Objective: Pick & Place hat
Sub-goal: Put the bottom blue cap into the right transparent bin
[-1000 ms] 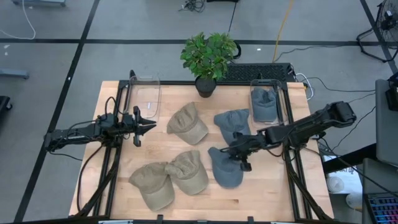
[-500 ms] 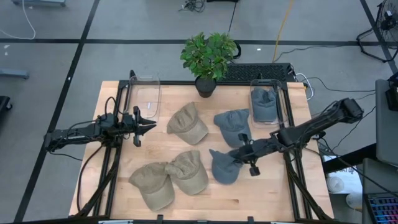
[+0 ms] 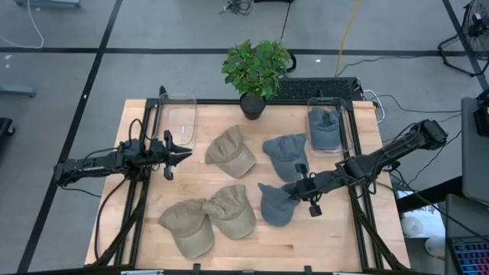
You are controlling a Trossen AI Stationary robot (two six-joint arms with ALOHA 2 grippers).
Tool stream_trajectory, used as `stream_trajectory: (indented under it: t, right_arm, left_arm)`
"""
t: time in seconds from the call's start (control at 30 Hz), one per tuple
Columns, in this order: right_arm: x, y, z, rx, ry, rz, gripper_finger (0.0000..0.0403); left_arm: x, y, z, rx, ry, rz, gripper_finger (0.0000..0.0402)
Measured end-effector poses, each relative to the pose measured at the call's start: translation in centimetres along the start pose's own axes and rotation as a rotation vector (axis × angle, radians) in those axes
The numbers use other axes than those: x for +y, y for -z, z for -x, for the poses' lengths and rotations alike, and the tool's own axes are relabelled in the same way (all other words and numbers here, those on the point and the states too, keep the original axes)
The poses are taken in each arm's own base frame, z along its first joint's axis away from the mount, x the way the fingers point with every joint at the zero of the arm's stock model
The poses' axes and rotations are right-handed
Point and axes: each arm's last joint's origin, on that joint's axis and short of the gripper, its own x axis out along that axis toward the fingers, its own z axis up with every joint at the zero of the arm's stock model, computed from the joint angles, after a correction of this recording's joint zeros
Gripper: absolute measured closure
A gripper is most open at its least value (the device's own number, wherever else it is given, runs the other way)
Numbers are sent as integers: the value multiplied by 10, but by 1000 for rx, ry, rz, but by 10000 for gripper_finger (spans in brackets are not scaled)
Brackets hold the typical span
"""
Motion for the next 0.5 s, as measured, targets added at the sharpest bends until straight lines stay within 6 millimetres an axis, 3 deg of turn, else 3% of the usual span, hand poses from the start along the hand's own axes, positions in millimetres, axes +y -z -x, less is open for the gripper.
stream_trajectory:
  t: [0.5]
  right_arm:
    - [-1, -3, 4, -37, 41, 15, 403]
  left_arm:
    - [0, 0, 0, 0, 0, 0, 334]
